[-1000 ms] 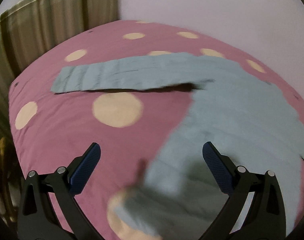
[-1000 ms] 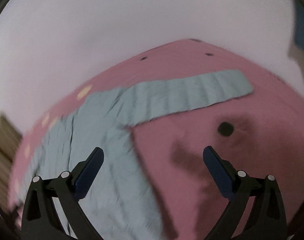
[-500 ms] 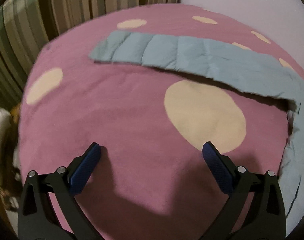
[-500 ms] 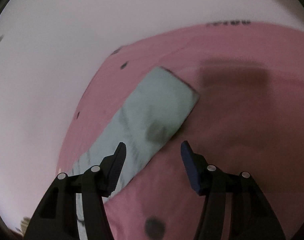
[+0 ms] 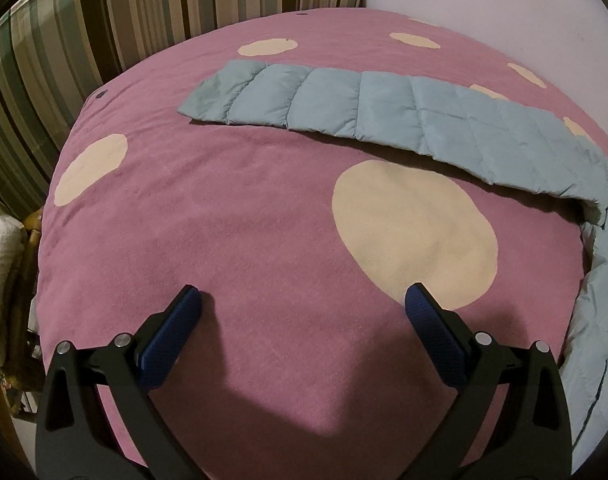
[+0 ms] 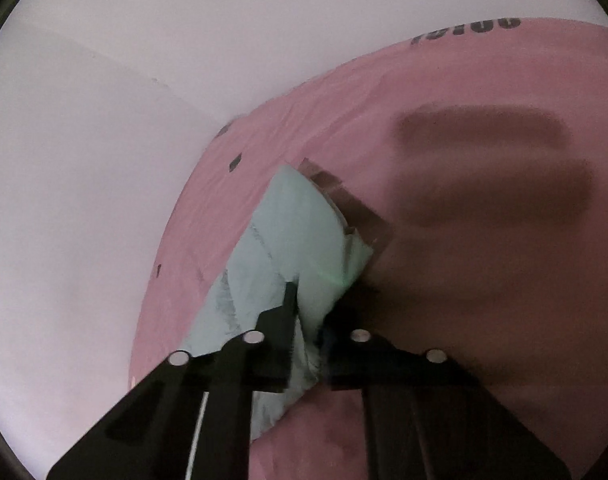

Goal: Fold large clothes
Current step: 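Grasp a jacket sleeve with the right tool and fold it across the body, then lay the sleeve on the jacket back and open the right tool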

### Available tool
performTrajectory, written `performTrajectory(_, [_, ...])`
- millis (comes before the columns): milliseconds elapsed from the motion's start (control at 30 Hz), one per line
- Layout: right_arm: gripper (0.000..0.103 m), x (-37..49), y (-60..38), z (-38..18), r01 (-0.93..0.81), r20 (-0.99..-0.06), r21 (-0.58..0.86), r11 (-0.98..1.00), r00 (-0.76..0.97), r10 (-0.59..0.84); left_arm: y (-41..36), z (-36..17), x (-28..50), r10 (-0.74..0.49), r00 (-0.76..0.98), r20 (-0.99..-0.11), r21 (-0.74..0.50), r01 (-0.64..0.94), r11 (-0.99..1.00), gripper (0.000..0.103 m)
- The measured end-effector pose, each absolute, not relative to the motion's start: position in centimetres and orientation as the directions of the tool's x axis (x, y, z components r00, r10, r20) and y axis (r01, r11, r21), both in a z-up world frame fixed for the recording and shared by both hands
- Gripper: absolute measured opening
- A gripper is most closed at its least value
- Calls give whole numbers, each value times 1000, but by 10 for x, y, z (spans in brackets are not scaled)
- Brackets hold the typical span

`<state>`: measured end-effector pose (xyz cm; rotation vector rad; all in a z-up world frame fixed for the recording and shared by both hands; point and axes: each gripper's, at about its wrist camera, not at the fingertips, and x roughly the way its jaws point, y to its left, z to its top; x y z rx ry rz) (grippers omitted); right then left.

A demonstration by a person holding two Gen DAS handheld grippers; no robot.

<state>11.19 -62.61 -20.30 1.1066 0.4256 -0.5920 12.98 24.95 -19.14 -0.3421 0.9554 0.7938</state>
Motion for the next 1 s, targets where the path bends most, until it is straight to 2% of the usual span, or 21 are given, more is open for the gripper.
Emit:
performTrajectory(100, [8,125,-601,-170,609,-558,654,448,789,-259,250,-192,130,455,324,-830,83,-733,675,101])
performTrajectory(200, [7,155,-560,-132,542,-519,602,586,824,-228,247,-193,128,462,317,-828,96,-732,674,101])
performTrajectory(433, [7,255,-412,-73,304,-508,462,833,861,-32,246,-194,128,462,315,-829,98,-732,675,101])
performTrajectory(600, [7,305,-297,-80,145,-546,391,909,832,102,247,-195,129,459,317,-830,94,-731,676,101])
performTrajectory(833, [7,347,-177,-118,4,-623,322,947,753,209,247,-196,128,453,324,-831,83,-732,676,101])
performTrajectory(1000, [7,323,-126,-145,-48,-677,276,960,699,230,247,-196,127,450,328,-831,78,-733,676,101])
